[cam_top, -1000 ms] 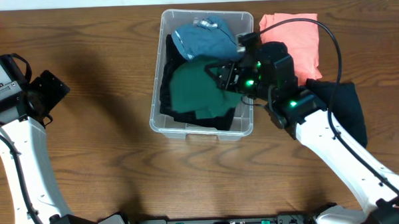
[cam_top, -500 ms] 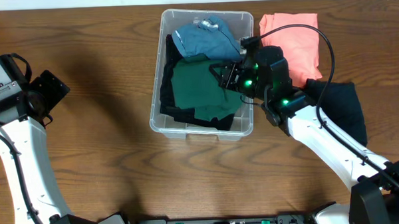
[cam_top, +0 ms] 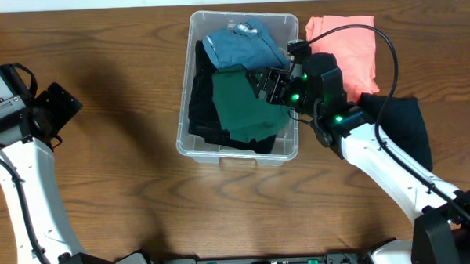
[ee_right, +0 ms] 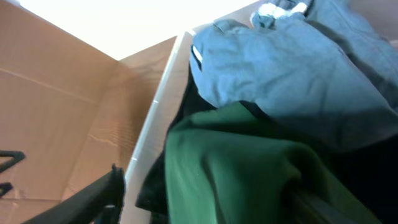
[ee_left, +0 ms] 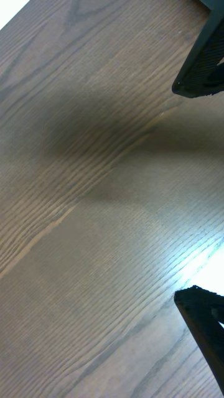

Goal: Pack container

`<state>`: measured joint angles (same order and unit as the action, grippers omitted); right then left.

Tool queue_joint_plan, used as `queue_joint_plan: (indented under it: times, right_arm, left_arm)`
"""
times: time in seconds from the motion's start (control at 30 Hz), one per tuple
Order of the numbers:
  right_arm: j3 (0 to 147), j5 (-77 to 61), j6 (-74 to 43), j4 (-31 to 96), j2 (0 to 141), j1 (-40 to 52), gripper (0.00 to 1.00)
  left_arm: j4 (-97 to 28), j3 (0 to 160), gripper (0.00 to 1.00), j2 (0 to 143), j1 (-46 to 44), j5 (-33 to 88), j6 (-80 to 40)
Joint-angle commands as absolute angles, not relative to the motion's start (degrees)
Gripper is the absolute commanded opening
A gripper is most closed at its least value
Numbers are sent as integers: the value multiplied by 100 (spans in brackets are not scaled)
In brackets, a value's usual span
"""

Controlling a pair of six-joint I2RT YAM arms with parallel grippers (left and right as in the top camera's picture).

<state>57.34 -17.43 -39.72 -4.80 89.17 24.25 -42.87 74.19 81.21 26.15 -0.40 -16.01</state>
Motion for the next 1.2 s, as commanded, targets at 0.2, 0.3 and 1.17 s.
queue_joint_plan:
  times: [0.2, 0.3, 1.17]
  right_arm:
    - [5754, -2156, -3249, -425, 8757, 1444, 73]
    - [5754, -2196, -3105, -333, 8580, 1092, 73]
    - [5754, -3009, -989, -169, 8466, 2187, 77]
  left_arm:
    - [-4285, 7470, 98, 8049, 2646, -69, -1505]
    - [-4285, 7470, 98, 8049, 2646, -69, -1505]
    - [-4285, 7470, 98, 8049, 2646, -69, -1505]
